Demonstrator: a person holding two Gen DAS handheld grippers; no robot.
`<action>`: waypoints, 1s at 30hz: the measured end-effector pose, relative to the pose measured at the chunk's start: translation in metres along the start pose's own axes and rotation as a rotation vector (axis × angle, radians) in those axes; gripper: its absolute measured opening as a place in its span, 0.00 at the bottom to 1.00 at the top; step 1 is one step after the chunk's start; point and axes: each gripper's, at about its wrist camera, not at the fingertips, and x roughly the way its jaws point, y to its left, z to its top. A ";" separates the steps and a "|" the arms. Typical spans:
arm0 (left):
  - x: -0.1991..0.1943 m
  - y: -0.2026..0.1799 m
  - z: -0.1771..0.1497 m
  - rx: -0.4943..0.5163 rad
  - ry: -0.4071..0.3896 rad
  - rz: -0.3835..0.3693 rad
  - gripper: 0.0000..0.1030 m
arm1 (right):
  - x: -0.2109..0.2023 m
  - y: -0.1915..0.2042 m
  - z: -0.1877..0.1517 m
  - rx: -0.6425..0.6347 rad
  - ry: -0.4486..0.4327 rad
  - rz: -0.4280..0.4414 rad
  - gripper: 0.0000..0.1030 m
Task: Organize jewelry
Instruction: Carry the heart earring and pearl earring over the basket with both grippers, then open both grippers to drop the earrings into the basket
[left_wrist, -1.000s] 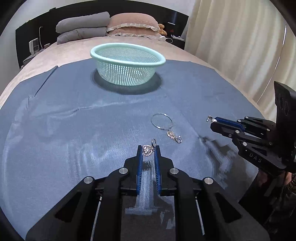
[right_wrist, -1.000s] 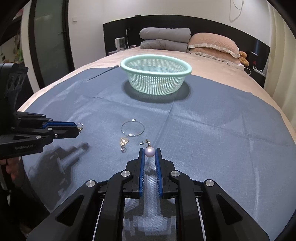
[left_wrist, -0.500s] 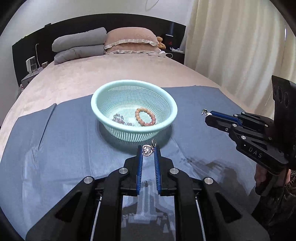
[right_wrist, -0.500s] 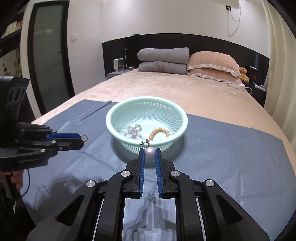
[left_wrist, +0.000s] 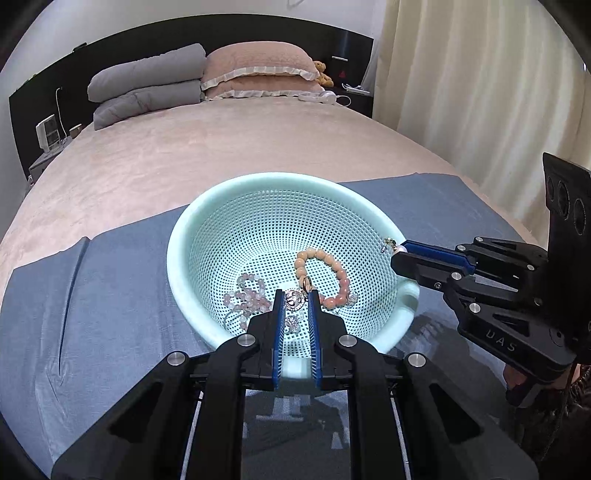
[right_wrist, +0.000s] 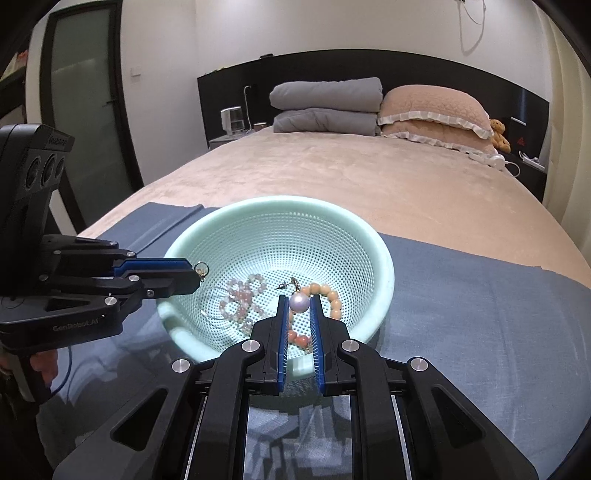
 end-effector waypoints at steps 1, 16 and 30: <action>0.003 0.002 -0.001 -0.002 0.006 -0.002 0.12 | 0.002 -0.002 0.000 0.002 0.002 0.000 0.11; 0.000 0.008 -0.006 -0.017 0.022 -0.002 0.13 | -0.004 -0.005 -0.003 0.023 -0.001 -0.007 0.12; -0.064 -0.003 -0.033 -0.006 -0.046 0.059 0.21 | -0.050 0.014 -0.069 -0.015 0.105 -0.002 0.12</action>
